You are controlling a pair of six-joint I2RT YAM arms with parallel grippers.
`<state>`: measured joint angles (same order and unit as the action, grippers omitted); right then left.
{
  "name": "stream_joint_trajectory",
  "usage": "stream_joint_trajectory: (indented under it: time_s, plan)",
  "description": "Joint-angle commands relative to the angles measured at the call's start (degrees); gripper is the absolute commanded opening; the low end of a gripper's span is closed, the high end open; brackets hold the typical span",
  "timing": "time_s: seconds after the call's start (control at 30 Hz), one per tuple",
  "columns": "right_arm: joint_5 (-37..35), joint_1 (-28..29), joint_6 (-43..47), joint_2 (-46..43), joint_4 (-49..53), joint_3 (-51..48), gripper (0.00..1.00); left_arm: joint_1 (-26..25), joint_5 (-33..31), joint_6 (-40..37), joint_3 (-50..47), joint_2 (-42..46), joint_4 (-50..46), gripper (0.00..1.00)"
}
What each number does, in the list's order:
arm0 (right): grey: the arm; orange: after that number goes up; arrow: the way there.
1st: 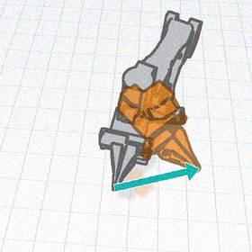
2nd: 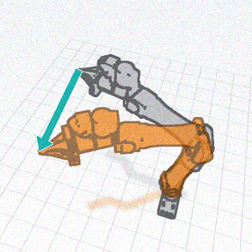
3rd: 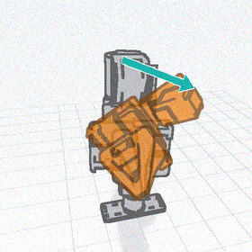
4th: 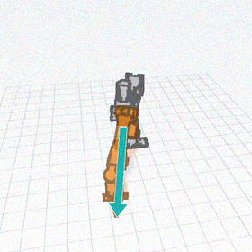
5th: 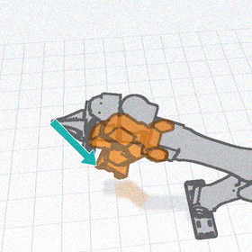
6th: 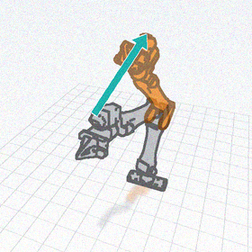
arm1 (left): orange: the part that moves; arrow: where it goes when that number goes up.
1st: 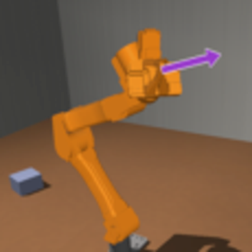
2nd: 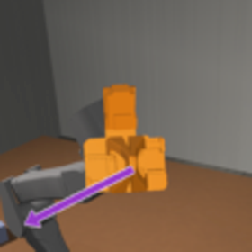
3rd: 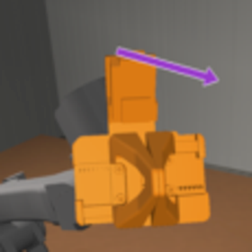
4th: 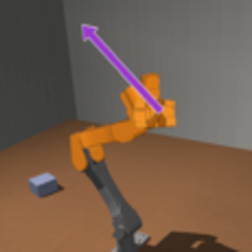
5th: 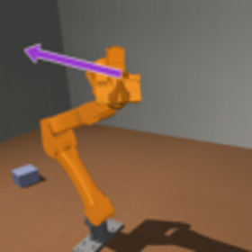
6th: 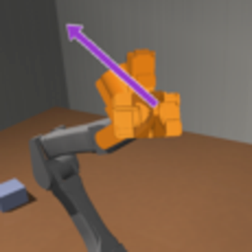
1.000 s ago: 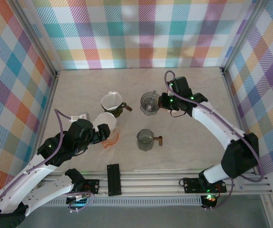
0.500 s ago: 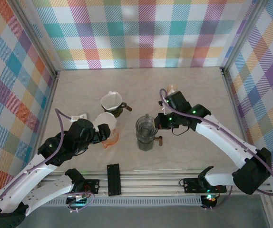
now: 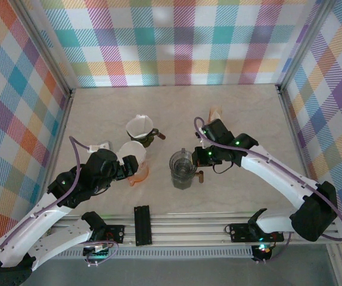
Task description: Place the coffee filter in the dripper
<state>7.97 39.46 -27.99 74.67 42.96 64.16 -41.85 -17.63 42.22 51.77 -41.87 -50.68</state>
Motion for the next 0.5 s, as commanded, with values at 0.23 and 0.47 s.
stream_joint_trajectory:
  time_s: [0.23, 0.47]
  plan:
    - [-0.1, 0.4, 0.1, 1.2, -1.1, -1.5, 0.21, 0.5, -0.4, 0.2, -0.2, 0.4, 0.9, 1.00]
    - [-3.4, 0.4, -0.2, -0.8, -0.5, -1.1, 0.64, 0.5, 0.1, 0.1, 0.0, 0.2, 1.3, 1.00]
